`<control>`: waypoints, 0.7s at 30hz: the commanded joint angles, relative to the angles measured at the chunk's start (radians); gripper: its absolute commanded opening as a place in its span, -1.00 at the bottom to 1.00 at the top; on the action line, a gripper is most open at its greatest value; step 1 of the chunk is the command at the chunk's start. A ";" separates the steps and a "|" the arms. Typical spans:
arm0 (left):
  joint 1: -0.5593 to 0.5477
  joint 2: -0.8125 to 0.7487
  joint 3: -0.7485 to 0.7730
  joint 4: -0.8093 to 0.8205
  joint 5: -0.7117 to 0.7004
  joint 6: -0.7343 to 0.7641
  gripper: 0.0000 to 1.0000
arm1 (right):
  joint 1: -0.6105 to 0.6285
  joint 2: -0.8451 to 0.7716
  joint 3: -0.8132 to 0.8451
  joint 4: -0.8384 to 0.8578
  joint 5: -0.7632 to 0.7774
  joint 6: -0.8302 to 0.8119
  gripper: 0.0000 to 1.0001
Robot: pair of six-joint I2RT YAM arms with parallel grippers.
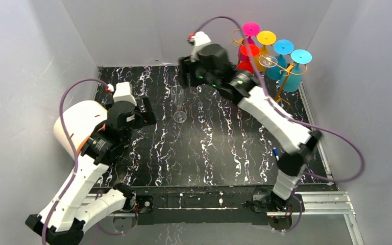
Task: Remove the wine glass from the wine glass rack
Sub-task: Place the wine glass at the center of the board, then pick up the wine glass from the wine rack.
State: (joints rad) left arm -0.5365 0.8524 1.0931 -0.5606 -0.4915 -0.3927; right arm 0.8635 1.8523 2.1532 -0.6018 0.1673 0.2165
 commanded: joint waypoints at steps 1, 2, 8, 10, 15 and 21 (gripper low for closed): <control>0.004 0.099 0.044 -0.054 0.063 0.029 0.97 | -0.100 -0.281 -0.244 0.039 0.038 0.200 0.42; 0.004 0.103 0.043 -0.052 0.070 0.027 0.97 | -0.137 -0.324 -0.281 0.027 0.000 0.255 0.43; 0.004 0.087 0.028 -0.015 0.137 0.035 0.97 | -0.314 -0.495 -0.376 0.003 -0.129 0.347 0.41; 0.004 0.086 0.026 -0.017 0.138 0.037 0.97 | -0.348 -0.499 -0.356 -0.051 -0.129 0.329 0.41; 0.004 0.080 0.028 -0.022 0.130 0.030 0.97 | -0.398 -0.559 -0.452 0.023 -0.012 0.388 0.37; 0.004 0.100 0.050 -0.028 0.176 0.062 0.97 | -0.503 -0.572 -0.502 0.143 0.016 0.380 0.27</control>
State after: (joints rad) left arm -0.5365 0.9493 1.1099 -0.5808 -0.3531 -0.3614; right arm 0.4294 1.2713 1.6016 -0.5583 0.1387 0.5858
